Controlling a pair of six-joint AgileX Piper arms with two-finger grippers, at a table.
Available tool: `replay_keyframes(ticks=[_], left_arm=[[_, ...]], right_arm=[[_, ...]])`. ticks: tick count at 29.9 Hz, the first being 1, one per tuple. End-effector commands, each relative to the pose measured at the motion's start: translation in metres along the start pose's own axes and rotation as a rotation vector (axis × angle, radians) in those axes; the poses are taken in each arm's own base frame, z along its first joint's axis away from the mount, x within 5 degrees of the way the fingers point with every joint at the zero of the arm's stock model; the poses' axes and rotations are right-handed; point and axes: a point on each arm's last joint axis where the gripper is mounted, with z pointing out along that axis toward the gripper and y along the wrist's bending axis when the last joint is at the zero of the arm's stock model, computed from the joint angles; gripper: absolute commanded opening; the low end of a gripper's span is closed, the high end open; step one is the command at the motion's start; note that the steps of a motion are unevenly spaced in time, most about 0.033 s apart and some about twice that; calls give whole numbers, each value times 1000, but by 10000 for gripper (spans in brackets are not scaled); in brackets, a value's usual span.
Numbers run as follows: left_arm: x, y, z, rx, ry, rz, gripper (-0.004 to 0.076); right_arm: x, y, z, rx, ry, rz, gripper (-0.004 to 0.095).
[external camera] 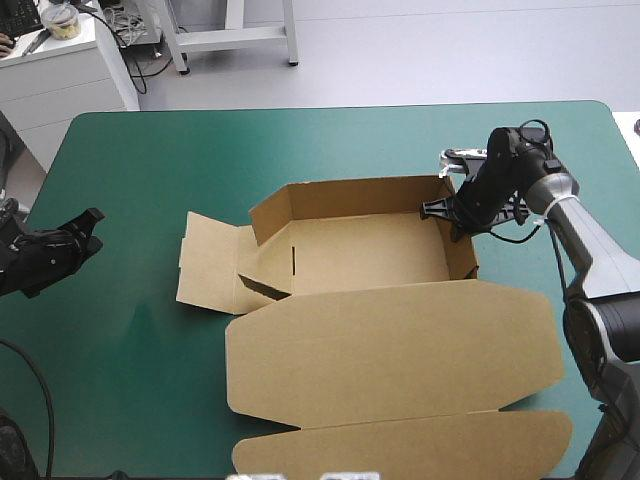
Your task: Fold the box
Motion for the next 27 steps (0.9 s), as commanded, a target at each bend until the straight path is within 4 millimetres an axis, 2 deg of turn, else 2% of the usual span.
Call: replay_keyframes(ticks=[1, 8, 16, 22, 27], left_arm=[[-8, -11, -13, 32, -75, 73, -10], [-6, -11, -13, 32, -61, 159, -10], [-8, -11, -13, 28, -78, 159, -10], [-7, -11, -13, 32, -69, 155, -10], [-5, -11, -13, 34, -51, 188, 21]], right_arm=[[2, 13, -65, -40, -148, -48, -3], [22, 22, -130, -55, -321, -84, -3], [53, 29, -181, -59, -457, -122, -3], [71, 32, -207, -48, -544, -192, -3], [73, 38, -211, -92, -566, -256, -20]])
